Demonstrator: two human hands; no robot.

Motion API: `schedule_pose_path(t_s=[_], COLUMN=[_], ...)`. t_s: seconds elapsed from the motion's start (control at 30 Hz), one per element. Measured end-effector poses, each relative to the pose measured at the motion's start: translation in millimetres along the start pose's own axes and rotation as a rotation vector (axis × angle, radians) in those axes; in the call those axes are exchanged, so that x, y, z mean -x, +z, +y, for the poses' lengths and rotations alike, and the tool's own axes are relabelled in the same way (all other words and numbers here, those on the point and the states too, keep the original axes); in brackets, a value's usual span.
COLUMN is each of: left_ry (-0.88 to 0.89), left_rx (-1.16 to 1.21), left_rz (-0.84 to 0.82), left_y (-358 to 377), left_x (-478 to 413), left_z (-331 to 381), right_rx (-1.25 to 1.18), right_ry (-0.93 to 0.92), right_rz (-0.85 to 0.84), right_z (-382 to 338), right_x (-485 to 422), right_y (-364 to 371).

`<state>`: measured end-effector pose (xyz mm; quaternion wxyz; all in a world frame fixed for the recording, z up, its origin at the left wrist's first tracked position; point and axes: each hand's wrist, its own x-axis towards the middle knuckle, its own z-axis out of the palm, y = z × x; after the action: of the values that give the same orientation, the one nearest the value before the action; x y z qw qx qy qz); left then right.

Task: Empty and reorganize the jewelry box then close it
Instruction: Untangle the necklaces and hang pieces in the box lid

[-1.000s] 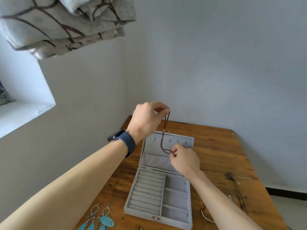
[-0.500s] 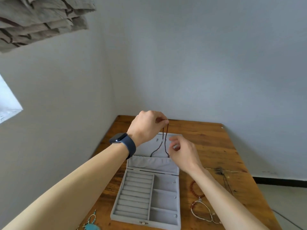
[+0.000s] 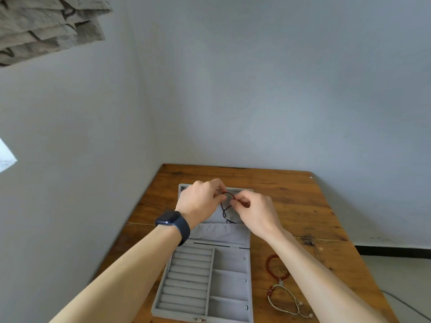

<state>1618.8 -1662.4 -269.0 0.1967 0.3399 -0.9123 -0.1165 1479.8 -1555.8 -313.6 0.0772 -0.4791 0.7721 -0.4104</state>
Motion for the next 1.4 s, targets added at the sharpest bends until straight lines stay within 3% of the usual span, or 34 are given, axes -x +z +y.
schedule_pose_path(t_s=[0.2, 0.47, 0.63, 0.77, 1.4], left_ry=[0.19, 0.126, 0.093, 0.058, 0.05], left_rx=[-0.196, -0.098, -0.119, -0.126, -0.264], left_rz=[0.165, 0.136, 0.047, 0.108, 0.045], left_y=[13, 26, 27, 27, 28], left_x=[-1, -5, -10, -13, -14], left_z=[-14, -20, -21, -16, -11], right_rx=[0.128, 0.346, 0.218, 0.173, 0.36], right_ry=[-0.109, -0.226, -0.138, -0.106, -0.208], right_rz=[0.074, 0.255, 0.108, 0.204, 0.099], right_z=[4, 11, 12, 7, 9], right_x=[1, -5, -14, -13, -2], right_y=[1, 10, 13, 17, 15])
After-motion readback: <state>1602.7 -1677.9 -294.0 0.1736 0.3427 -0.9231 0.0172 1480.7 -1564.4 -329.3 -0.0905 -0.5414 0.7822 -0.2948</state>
